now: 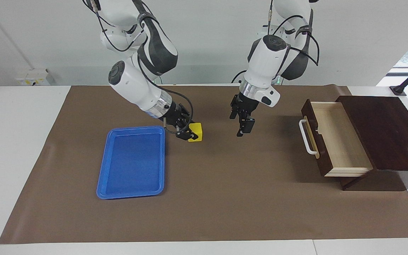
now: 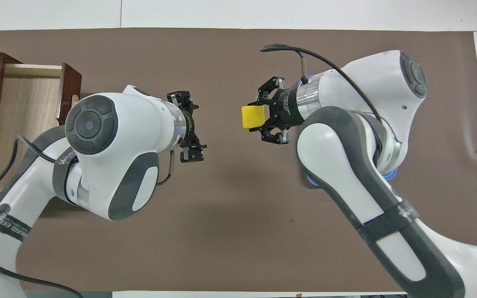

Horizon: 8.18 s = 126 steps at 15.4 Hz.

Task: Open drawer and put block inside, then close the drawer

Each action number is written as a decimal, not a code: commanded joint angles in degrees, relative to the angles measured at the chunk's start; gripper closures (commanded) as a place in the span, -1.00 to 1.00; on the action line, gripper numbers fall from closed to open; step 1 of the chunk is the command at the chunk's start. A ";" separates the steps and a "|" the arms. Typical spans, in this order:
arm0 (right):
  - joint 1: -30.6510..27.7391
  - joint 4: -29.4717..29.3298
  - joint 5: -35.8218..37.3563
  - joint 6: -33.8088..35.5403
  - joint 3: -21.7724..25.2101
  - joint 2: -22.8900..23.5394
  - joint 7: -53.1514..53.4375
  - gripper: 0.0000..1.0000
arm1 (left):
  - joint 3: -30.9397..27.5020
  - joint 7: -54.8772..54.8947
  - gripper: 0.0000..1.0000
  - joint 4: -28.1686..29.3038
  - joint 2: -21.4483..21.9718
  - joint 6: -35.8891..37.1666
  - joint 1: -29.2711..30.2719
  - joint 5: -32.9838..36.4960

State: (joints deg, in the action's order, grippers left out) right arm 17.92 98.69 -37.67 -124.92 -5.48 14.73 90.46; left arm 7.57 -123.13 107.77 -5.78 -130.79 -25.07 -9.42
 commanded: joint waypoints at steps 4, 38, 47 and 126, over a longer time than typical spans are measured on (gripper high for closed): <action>2.20 -0.69 -1.27 -3.22 0.12 1.09 5.25 1.00 | -0.71 -0.97 -1.00 1.22 -2.46 -6.23 -2.97 -3.24; 1.32 -0.86 -1.53 -1.46 0.21 1.27 7.80 -1.00 | -0.98 1.67 1.00 -2.65 -7.05 -8.02 -4.99 -6.58; -6.22 -2.79 -0.39 5.73 0.82 1.09 4.57 -1.00 | -2.21 27.56 1.00 -11.09 1.03 25.30 21.87 -6.05; -18.80 -6.05 37.84 38.00 8.12 -16.31 -94.15 -1.00 | -2.91 114.52 -1.00 -14.70 6.49 49.31 20.76 10.47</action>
State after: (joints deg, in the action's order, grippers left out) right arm -0.60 91.52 1.14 -86.59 3.01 -0.49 -4.81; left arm 5.78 -9.44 93.65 0.38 -82.70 -3.35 1.48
